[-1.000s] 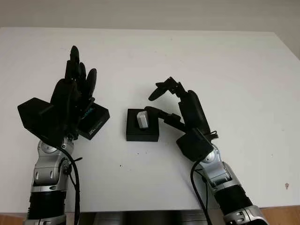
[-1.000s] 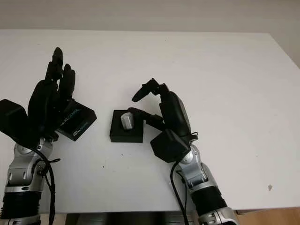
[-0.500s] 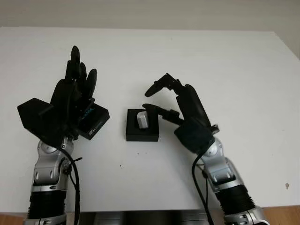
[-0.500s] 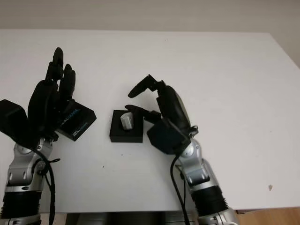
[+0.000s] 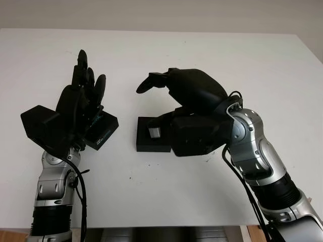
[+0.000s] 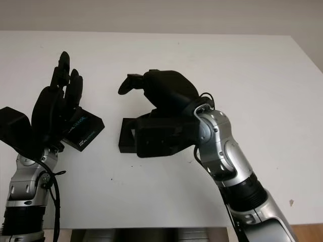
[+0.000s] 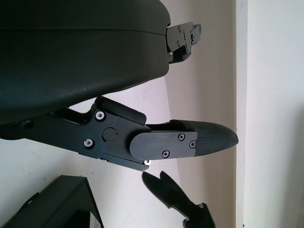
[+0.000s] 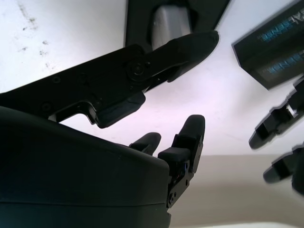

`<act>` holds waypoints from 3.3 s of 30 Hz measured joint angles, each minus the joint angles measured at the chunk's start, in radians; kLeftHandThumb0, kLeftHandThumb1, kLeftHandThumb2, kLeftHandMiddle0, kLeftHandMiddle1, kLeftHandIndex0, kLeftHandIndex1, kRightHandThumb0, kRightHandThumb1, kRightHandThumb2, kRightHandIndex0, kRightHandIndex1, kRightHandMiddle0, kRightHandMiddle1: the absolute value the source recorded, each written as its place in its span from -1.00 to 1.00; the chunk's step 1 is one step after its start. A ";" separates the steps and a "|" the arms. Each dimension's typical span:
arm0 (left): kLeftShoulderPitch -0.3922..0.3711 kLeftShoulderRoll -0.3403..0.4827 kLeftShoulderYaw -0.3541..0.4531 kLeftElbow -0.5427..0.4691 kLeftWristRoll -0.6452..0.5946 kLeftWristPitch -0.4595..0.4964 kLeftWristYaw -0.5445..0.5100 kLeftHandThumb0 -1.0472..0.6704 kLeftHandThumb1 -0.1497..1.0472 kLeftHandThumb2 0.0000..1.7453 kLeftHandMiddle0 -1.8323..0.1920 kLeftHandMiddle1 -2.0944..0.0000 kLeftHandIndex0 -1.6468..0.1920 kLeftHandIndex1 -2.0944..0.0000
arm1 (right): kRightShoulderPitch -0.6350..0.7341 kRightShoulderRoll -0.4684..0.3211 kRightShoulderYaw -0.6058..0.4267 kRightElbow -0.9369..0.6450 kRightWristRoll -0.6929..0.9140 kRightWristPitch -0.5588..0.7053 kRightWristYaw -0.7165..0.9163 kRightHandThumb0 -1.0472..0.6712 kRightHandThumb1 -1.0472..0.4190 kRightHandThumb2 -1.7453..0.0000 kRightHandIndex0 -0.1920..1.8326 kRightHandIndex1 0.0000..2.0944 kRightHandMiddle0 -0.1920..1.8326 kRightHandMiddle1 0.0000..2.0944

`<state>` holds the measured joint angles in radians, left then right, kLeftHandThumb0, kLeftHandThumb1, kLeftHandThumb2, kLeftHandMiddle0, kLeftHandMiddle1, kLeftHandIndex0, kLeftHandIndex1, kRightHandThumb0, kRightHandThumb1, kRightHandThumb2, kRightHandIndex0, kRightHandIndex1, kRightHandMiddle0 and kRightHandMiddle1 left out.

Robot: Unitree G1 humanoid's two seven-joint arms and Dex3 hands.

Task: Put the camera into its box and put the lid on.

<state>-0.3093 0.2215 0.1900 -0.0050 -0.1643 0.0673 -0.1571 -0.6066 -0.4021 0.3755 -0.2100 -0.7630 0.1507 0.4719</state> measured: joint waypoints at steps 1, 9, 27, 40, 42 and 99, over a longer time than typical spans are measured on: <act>0.000 0.000 -0.002 0.000 0.001 0.000 0.001 -0.65 1.00 -0.51 1.00 1.00 1.00 1.00 | 0.000 -0.009 0.010 0.000 -0.021 -0.014 0.000 -0.81 -0.91 0.94 -0.49 -0.67 -0.49 -0.22; 0.002 -0.008 -0.012 -0.002 0.005 0.002 0.011 -0.67 1.00 -0.51 1.00 1.00 1.00 1.00 | -0.016 -0.028 0.090 0.031 -0.207 -0.064 0.025 -0.82 -0.92 0.94 -0.44 -0.78 -0.59 0.18; 0.005 -0.009 -0.014 -0.001 0.006 -0.008 0.006 -0.66 1.00 -0.49 1.00 1.00 1.00 1.00 | -0.026 -0.018 0.108 0.152 -0.323 -0.110 -0.061 -0.83 -0.96 0.94 -0.54 -0.38 -0.57 0.19; 0.006 -0.009 -0.020 -0.001 0.010 -0.012 0.011 -0.63 1.00 -0.46 1.00 1.00 1.00 1.00 | -0.046 0.013 0.087 0.199 -0.251 -0.101 0.000 -0.77 -0.97 0.94 -0.60 -0.33 -0.52 0.39; 0.006 -0.009 -0.020 0.000 0.010 -0.016 0.011 -0.62 1.00 -0.46 1.00 1.00 1.00 1.00 | -0.048 0.013 0.086 0.198 -0.249 -0.102 0.002 -0.78 -0.97 0.94 -0.58 -0.33 -0.55 0.40; 0.006 -0.009 -0.020 0.013 0.008 -0.031 0.016 -0.59 1.00 -0.45 1.00 1.00 1.00 1.00 | -0.309 -0.105 0.047 0.820 0.111 -0.873 -0.164 -0.14 -0.87 0.94 -0.60 -0.41 -0.36 0.02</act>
<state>-0.3035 0.2128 0.1698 0.0084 -0.1564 0.0366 -0.1413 -0.9151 -0.5074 0.4230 0.6101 -0.6523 -0.7221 0.3082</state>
